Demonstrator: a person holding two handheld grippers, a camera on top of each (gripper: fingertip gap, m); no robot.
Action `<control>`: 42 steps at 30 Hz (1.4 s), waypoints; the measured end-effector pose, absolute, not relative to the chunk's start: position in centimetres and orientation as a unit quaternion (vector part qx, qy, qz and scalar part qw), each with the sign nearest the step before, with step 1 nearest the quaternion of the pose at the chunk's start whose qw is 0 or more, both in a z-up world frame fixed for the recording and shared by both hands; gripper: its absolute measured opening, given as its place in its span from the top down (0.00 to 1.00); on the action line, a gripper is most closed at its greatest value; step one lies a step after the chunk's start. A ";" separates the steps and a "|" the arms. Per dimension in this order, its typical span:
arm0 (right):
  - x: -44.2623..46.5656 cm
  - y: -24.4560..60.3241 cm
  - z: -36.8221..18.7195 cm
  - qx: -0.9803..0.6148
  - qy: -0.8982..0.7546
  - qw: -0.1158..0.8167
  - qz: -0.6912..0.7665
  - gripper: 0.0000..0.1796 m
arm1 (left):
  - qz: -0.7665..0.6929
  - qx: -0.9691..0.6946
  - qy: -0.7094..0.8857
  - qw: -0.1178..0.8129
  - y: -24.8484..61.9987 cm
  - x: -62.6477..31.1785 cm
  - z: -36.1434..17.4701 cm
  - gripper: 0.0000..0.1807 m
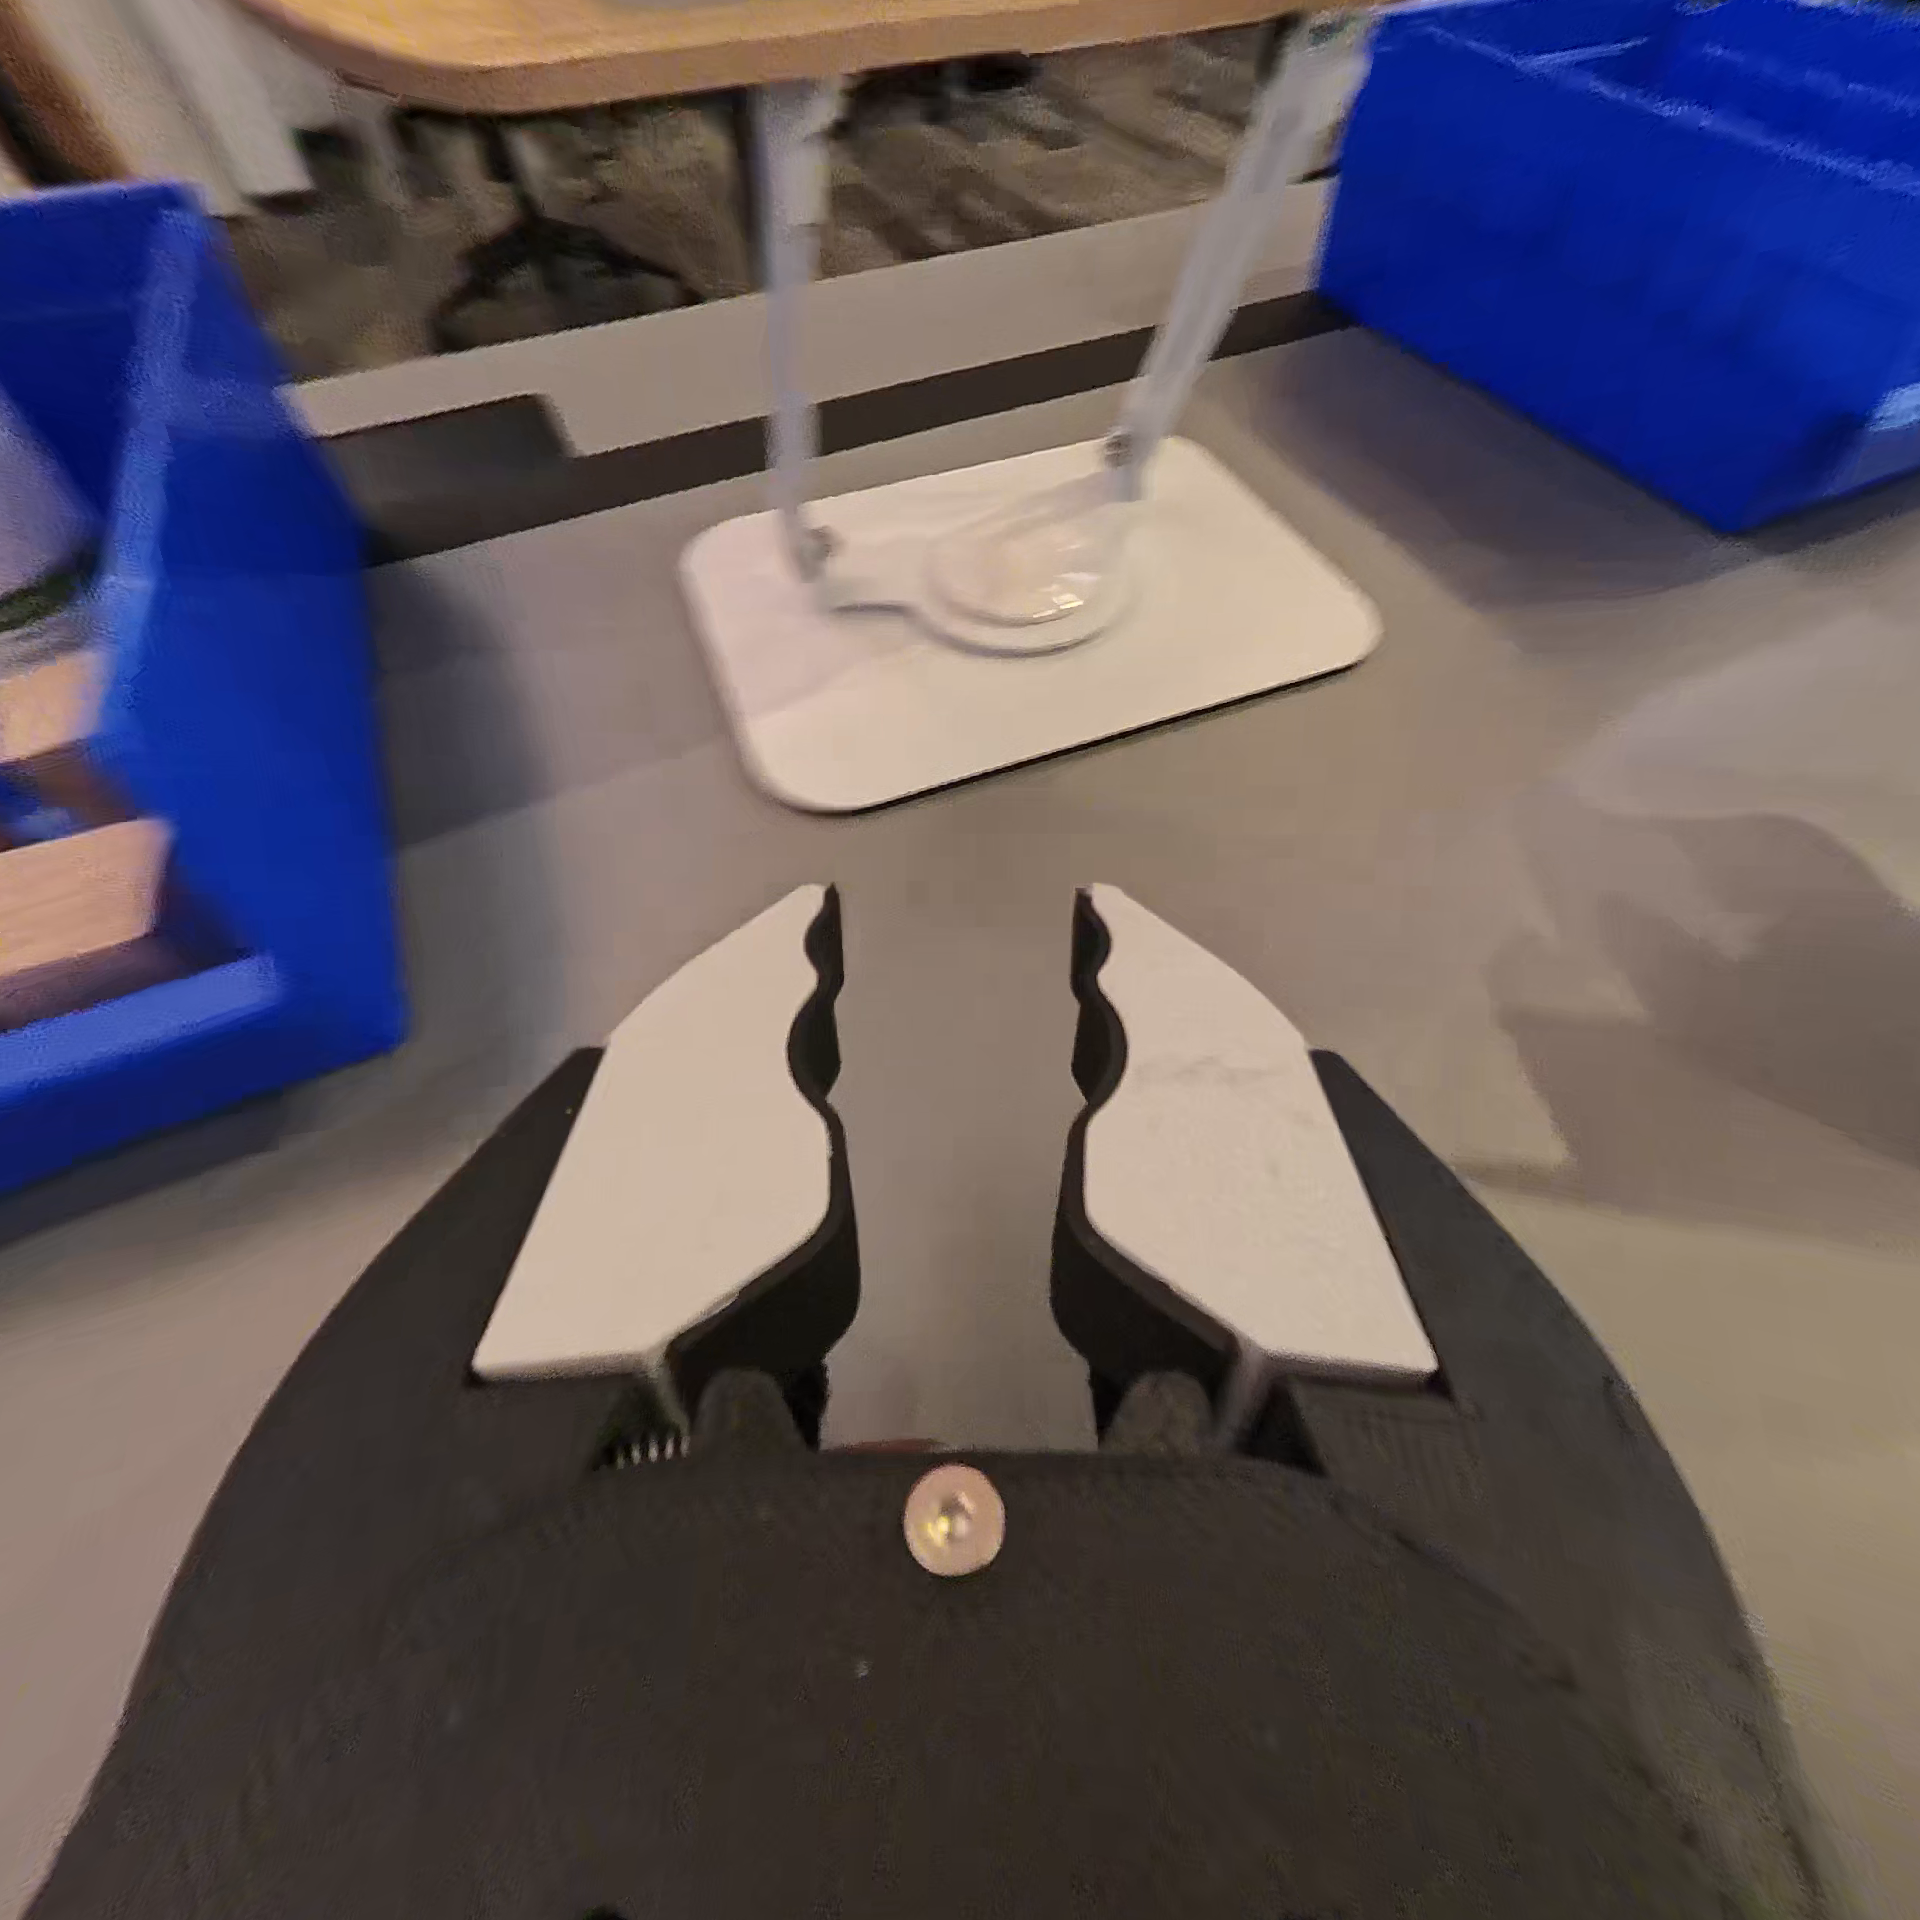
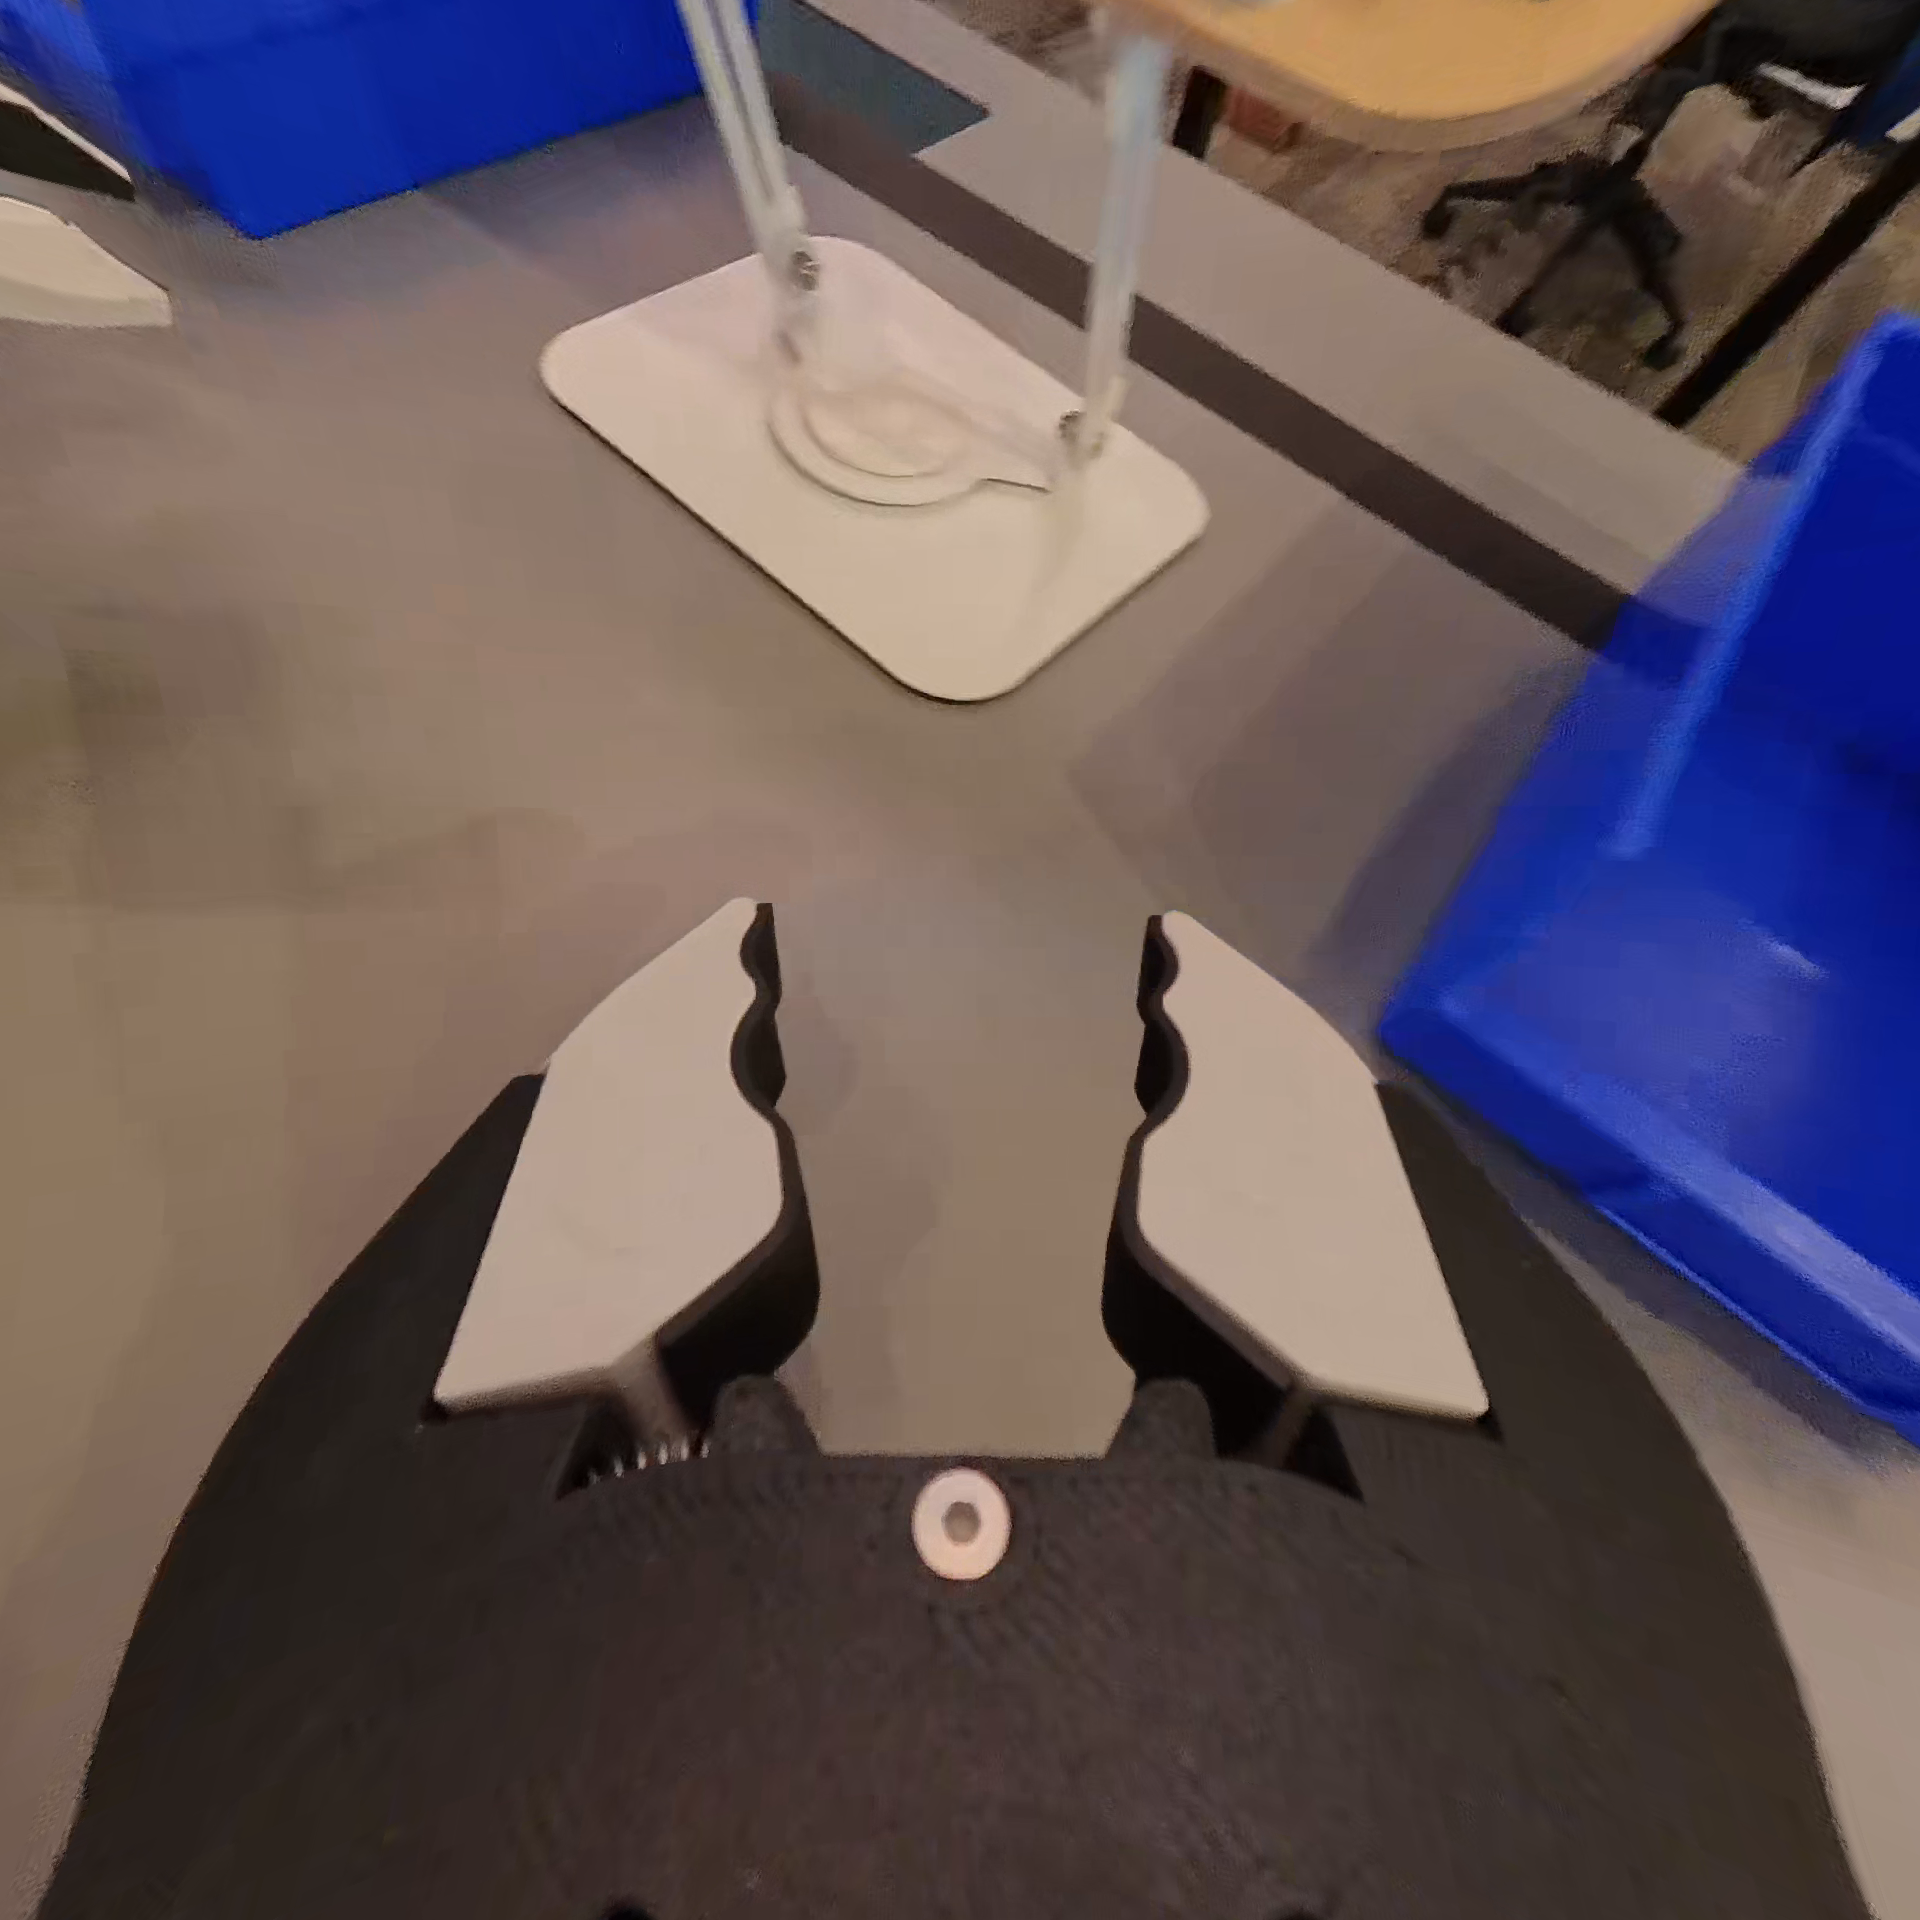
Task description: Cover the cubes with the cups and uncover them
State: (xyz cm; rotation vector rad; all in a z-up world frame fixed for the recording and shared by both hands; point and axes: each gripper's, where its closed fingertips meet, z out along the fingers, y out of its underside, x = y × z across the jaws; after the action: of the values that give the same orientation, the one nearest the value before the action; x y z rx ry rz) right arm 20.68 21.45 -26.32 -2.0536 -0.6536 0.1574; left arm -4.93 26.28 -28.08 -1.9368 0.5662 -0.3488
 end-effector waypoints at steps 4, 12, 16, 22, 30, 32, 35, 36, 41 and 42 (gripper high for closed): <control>17.0 22.2 -27.5 -0.831 -0.254 0.486 0.089 0.57 | -0.056 -0.816 0.190 0.542 26.6 -11.1 -28.3 0.73; 15.9 24.2 -29.0 -0.833 -0.213 0.507 0.061 0.44 | -0.023 -0.816 0.149 0.558 27.5 -15.7 -28.1 0.59; 16.6 24.1 -28.7 -0.832 -0.186 0.521 0.050 0.46 | -0.026 -0.814 0.139 0.563 27.7 -16.7 -27.6 0.61; 18.4 23.6 -29.1 -0.830 -0.170 0.530 0.025 0.51 | -0.069 -0.814 0.097 0.568 27.6 -18.7 -27.4 0.71; 20.4 23.8 -30.1 -0.832 -0.181 0.525 -0.008 0.46 | -0.066 -0.812 0.104 0.570 28.0 -17.9 -27.5 0.63; 20.8 23.8 -30.1 -0.830 -0.182 0.527 -0.012 0.47 | -0.061 -0.809 0.109 0.574 28.0 -18.1 -27.3 0.64; 20.9 23.9 -29.9 -0.824 -0.189 0.534 -0.020 0.47 | -0.064 -0.810 0.111 0.573 28.1 -18.5 -27.4 0.67; 20.9 23.9 -29.9 -0.822 -0.194 0.534 -0.025 0.48 | -0.062 -0.811 0.110 0.571 28.1 -18.7 -27.5 0.67; 20.7 23.8 -29.8 -0.815 -0.208 0.539 -0.036 0.49 | -0.053 -0.807 0.104 0.579 28.5 -19.9 -26.7 0.68; 20.7 23.8 -29.8 -0.815 -0.209 0.540 -0.036 0.49 | -0.052 -0.805 0.103 0.582 28.7 -20.3 -26.3 0.68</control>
State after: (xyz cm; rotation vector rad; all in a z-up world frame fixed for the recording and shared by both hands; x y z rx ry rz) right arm 20.70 23.76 -29.80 -1.9364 -0.4964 -0.0860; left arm -20.32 28.67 -26.29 -1.8801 0.2405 -0.1221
